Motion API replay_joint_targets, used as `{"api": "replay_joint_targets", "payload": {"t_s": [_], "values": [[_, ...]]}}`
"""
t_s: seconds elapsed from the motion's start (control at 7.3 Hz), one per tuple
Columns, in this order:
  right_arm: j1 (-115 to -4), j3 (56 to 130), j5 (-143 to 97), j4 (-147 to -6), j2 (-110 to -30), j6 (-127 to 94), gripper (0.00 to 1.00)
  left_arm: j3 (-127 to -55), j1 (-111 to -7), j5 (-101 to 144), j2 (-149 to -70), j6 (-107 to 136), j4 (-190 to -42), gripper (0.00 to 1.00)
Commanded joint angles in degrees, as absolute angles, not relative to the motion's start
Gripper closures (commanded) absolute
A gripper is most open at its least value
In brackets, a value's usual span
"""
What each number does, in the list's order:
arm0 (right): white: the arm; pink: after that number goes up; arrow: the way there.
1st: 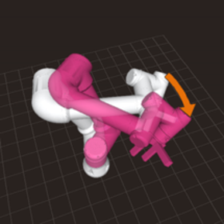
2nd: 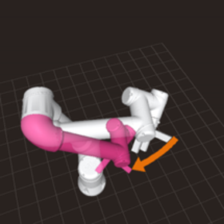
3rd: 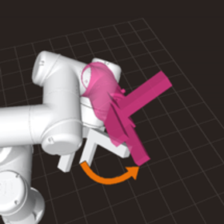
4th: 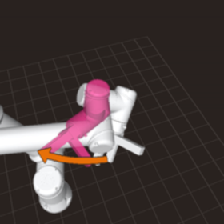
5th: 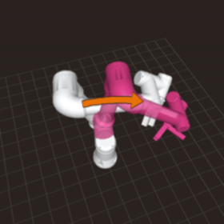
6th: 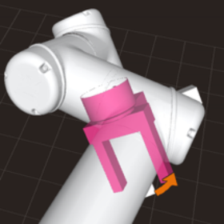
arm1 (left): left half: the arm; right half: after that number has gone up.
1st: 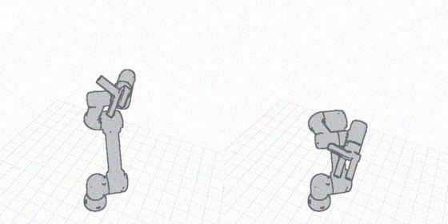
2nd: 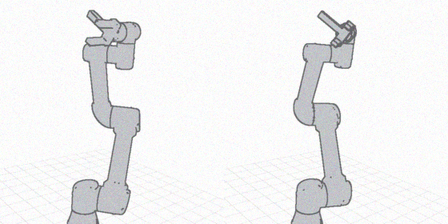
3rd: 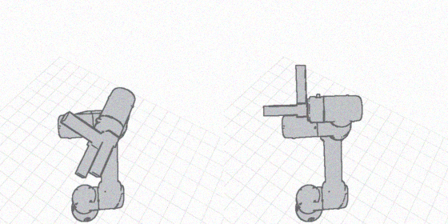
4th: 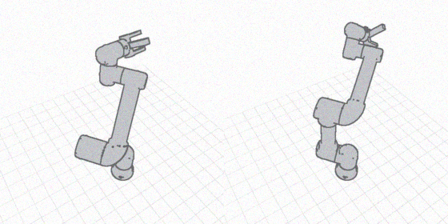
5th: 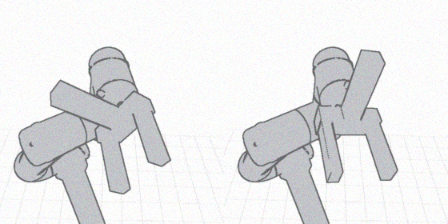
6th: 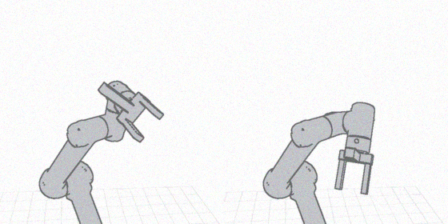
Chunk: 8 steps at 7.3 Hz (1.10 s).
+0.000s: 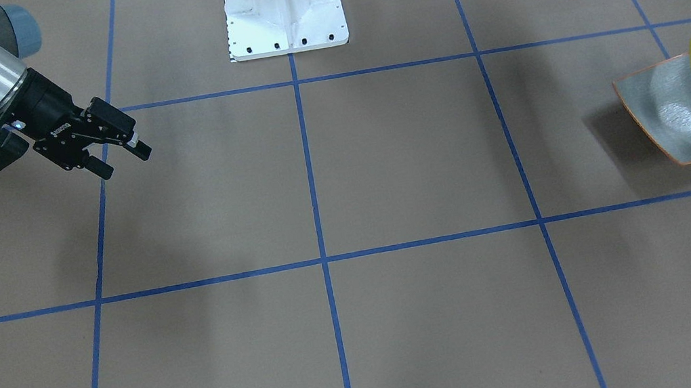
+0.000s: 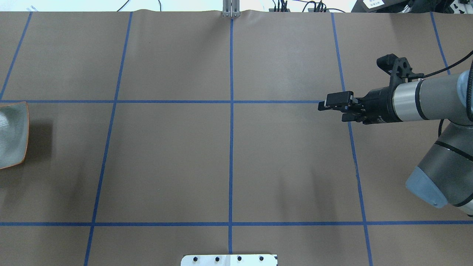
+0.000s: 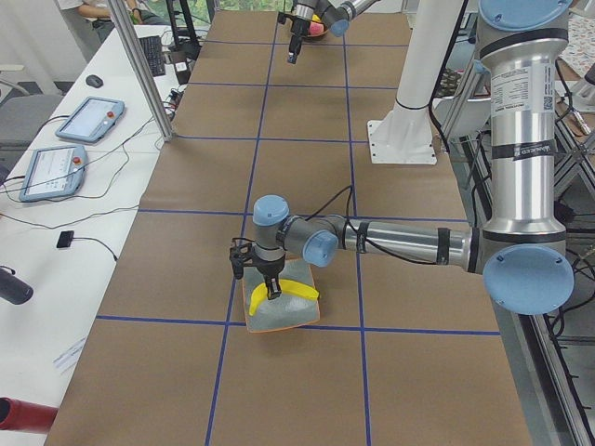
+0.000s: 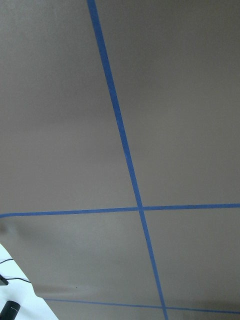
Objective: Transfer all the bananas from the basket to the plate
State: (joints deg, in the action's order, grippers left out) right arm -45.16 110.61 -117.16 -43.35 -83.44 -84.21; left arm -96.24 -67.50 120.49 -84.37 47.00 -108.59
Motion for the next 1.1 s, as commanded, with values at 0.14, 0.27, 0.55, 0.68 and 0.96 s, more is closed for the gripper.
{"api": "replay_joint_targets", "payload": {"t_s": [0.14,0.27,0.55,0.68,0.96], "values": [[-45.3,110.6,-117.2,-43.4,-83.7,-84.2,0.00,-93.8,-65.9,120.3,-85.8,46.8,-108.7,1.00],[-45.3,110.6,-117.2,-43.3,-83.8,-84.2,0.00,-93.7,-65.6,120.3,-85.8,46.8,-108.7,0.93],[-45.5,110.6,-117.2,-43.4,-84.1,-84.2,0.00,-92.6,-65.1,120.3,-86.0,46.4,-109.0,0.61],[-45.4,110.7,-117.2,-43.3,-84.9,-84.2,0.00,-92.4,-65.1,120.3,-86.0,46.1,-109.0,0.48],[-45.7,110.6,-116.8,-43.4,-86.1,-84.2,0.00,-91.9,-65.1,120.2,-86.9,46.1,-108.9,0.35]]}}
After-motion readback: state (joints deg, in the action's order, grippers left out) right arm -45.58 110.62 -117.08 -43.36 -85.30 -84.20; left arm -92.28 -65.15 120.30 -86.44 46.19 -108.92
